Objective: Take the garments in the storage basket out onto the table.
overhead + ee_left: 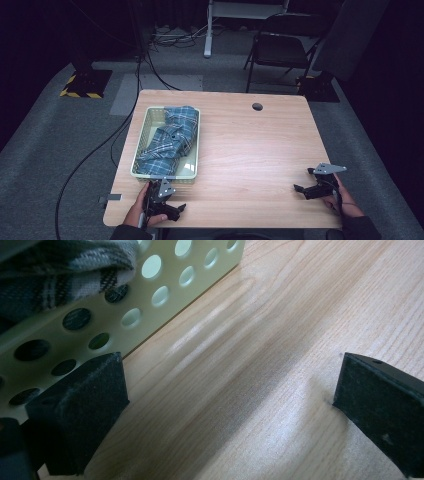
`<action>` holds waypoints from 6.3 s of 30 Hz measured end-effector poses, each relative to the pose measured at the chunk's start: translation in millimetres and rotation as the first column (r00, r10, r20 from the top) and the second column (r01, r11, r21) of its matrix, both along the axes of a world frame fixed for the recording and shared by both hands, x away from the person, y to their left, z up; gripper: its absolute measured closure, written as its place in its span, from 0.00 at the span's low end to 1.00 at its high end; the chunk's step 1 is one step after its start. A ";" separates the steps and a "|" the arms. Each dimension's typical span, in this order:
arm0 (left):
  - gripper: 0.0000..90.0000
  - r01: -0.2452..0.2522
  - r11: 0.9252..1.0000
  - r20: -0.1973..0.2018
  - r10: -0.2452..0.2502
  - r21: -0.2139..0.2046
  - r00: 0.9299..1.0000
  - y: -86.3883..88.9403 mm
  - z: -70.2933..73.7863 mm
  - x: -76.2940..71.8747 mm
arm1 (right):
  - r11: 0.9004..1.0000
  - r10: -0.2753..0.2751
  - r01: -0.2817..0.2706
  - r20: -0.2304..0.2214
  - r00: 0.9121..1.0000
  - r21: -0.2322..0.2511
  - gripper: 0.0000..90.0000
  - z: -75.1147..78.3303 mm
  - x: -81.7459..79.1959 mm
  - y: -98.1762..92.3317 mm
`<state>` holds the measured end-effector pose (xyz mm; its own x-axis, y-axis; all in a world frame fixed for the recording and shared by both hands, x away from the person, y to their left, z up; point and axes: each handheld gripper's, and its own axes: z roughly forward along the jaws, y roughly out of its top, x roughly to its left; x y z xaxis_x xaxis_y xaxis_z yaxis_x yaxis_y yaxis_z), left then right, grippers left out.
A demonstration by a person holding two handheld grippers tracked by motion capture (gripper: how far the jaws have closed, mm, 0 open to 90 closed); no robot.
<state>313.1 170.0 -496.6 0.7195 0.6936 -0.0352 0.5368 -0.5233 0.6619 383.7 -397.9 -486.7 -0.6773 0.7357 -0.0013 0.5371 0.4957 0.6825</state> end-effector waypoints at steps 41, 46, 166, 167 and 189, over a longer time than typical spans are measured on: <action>0.06 0.052 0.990 -0.030 -0.048 0.132 0.998 -11.5 41.3 -18.6 | 1.000 0.000 0.000 0.000 1.000 0.000 0.00 0.0 0.0 0.0; 0.06 0.069 0.988 -0.031 -0.066 0.135 0.997 -13.9 43.9 -20.6 | 1.000 0.000 0.000 0.000 1.000 0.000 0.00 0.0 0.0 0.0; 0.04 -0.227 0.967 0.065 0.220 0.117 0.973 -7.0 85.1 119.4 | 1.000 0.001 -0.001 0.000 1.000 0.001 0.00 -0.1 0.2 0.0; 0.04 -0.227 0.966 0.063 0.221 0.120 0.973 -7.3 84.4 120.8 | 1.000 0.001 -0.001 -0.001 1.000 0.000 0.00 0.0 0.1 0.0; 0.04 -0.277 0.941 -0.023 0.287 0.197 0.958 -14.3 63.0 162.0 | 1.000 0.001 -0.001 -0.001 1.000 0.000 0.00 0.0 0.1 0.0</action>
<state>475.1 155.7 -433.6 0.4943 0.8651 0.0854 0.7104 -0.4587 0.5338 383.8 -397.9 -486.7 -0.6783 0.7348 -0.0006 0.5369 0.4962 0.6823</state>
